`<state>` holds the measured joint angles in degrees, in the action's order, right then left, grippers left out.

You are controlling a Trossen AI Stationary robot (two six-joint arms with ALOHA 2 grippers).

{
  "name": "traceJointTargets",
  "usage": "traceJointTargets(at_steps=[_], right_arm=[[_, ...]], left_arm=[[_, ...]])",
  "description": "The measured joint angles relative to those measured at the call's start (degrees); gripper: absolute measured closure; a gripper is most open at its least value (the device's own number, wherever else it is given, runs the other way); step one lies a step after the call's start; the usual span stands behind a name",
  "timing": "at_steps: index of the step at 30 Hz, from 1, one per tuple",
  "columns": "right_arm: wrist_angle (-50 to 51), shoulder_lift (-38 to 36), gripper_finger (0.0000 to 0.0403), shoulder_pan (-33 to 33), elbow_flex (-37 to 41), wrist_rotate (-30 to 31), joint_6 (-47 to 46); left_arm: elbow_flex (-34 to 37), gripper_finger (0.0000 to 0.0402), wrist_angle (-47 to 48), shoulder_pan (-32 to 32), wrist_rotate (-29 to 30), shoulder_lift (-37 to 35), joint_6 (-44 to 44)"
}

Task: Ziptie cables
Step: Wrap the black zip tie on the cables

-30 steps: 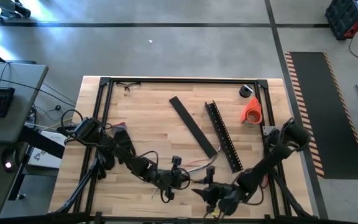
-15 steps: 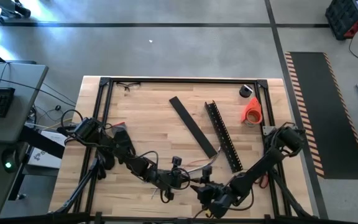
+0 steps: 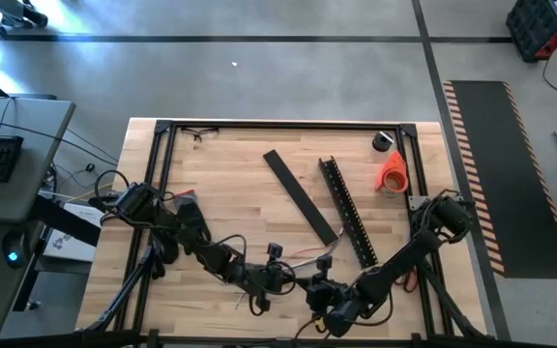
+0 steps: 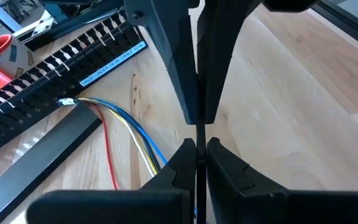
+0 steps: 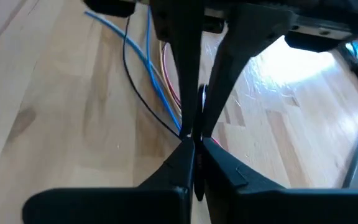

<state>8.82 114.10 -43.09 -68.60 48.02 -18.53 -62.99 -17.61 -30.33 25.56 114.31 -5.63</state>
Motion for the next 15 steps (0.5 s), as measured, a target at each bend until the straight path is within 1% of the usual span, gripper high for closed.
traceJointTargets(at_steps=[4,6,12,15], right_arm=[[0.38,-0.02,0.0401,-0.64,0.0,2.0,-3.97],[1.93,-0.17,0.0401,-1.46,0.0,2.95,-7.47],[13.97,-1.27,0.0402,-6.07,0.0,5.41,-25.27],[20.7,-1.28,0.0402,-9.04,0.0,5.6,-35.34]], left_arm=[[-0.01,0.0396,0.26,-0.07,0.12,-0.05,-0.23],[-0.01,0.0396,0.79,-0.07,0.22,-0.1,-0.44],[-0.01,0.0396,2.67,-0.07,0.66,-0.12,-0.02],[-0.01,0.0396,2.91,-0.07,0.66,-0.12,0.0]])
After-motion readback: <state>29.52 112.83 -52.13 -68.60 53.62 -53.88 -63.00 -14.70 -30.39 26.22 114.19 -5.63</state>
